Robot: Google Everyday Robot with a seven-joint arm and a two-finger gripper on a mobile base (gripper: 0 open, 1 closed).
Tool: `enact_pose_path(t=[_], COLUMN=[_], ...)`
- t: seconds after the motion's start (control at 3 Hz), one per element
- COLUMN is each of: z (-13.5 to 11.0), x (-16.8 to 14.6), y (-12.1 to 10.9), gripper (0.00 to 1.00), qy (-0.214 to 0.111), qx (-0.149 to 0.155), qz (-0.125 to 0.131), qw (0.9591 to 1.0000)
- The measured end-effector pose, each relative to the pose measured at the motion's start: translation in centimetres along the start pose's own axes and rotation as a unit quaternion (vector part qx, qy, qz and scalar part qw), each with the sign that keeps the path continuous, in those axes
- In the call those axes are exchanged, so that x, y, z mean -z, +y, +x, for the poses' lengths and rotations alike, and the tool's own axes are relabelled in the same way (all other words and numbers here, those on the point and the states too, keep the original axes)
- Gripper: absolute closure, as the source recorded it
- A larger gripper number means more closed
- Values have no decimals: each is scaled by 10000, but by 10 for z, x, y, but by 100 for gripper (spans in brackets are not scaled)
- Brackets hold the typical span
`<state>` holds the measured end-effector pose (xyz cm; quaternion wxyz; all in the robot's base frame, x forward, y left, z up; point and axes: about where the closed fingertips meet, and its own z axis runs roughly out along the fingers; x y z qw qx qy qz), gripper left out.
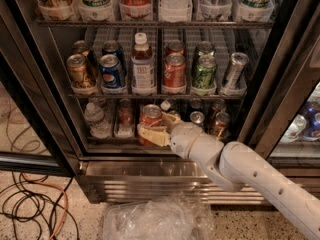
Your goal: Pick coke can from bottom shelf of fridge
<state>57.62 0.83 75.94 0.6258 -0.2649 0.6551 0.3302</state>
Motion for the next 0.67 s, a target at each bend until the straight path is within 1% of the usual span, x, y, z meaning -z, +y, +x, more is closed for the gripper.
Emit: enact_pose_path(t=[0.33, 0.67], z=[-3, -3], x=[33, 38], y=[21, 24], gripper=[100, 100], qy=[285, 336], qx=[-302, -304], qz=[238, 263], qw=[9989, 9986])
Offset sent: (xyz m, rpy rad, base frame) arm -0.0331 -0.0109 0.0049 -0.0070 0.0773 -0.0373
